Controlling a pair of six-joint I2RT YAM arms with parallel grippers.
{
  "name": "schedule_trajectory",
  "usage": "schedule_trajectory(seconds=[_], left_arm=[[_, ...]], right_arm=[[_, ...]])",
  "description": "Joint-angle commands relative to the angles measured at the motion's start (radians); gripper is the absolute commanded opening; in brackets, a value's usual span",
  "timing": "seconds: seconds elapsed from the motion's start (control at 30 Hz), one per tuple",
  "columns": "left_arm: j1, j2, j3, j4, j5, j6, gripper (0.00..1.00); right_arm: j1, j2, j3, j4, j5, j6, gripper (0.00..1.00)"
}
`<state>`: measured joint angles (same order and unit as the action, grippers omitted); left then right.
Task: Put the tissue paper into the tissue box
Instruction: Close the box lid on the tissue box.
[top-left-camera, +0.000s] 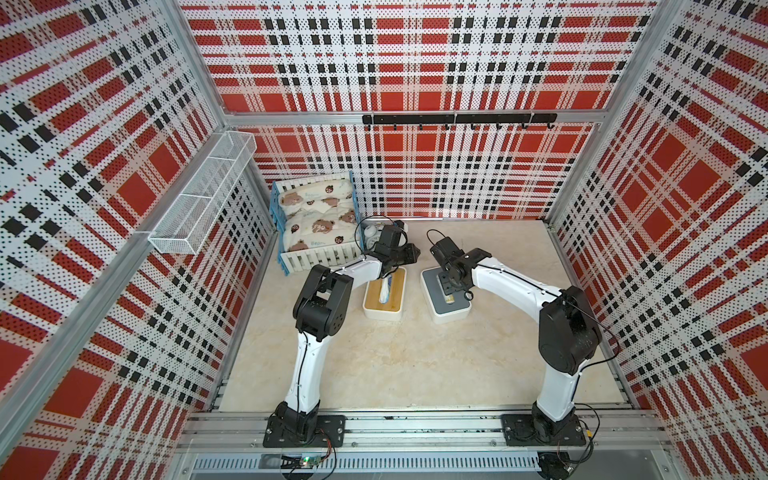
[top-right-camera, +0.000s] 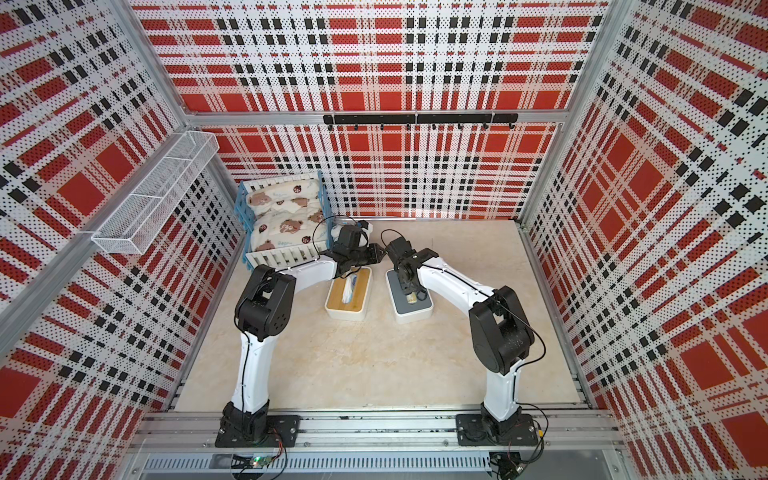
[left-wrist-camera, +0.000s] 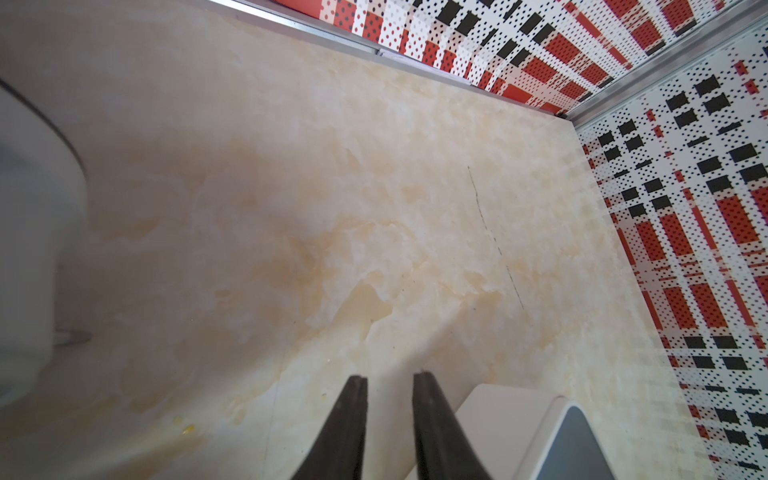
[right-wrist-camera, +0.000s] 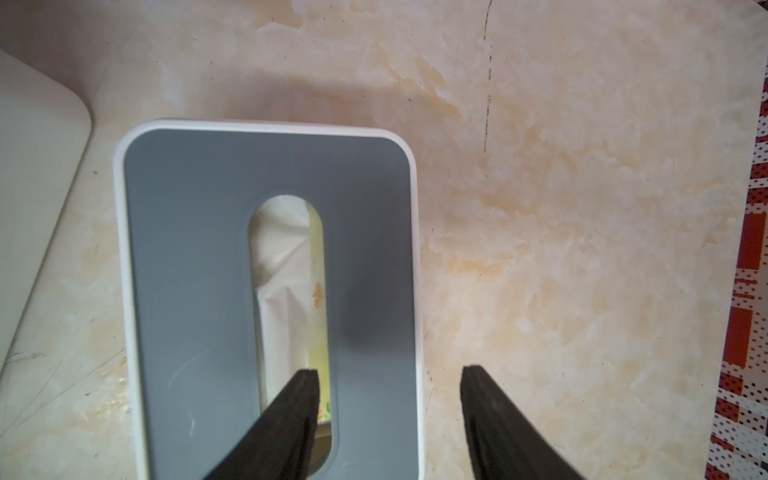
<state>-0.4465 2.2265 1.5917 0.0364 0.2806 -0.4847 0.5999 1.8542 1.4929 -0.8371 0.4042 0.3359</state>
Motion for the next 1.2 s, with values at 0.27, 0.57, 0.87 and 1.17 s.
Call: schedule_trajectory(seconds=[0.27,0.57,0.87,1.17], left_arm=[[-0.021,-0.064,-0.029,0.004,-0.018,0.038,0.24],[-0.075,-0.11,-0.033,-0.076,-0.127,0.083,0.16],[-0.081,-0.109,-0.035,-0.086,-0.126,0.068,0.08],[-0.097,-0.123,-0.044,-0.074,-0.128,0.078,0.08]], right_arm=[[-0.063,-0.23,-0.203,0.076,-0.139,0.034,0.51],[-0.095,-0.315,-0.386,0.215,-0.288,0.068,0.46],[-0.108,-0.341,-0.509,0.323,-0.36,0.104,0.38],[-0.109,-0.364,-0.567,0.419,-0.468,0.141,0.35]])
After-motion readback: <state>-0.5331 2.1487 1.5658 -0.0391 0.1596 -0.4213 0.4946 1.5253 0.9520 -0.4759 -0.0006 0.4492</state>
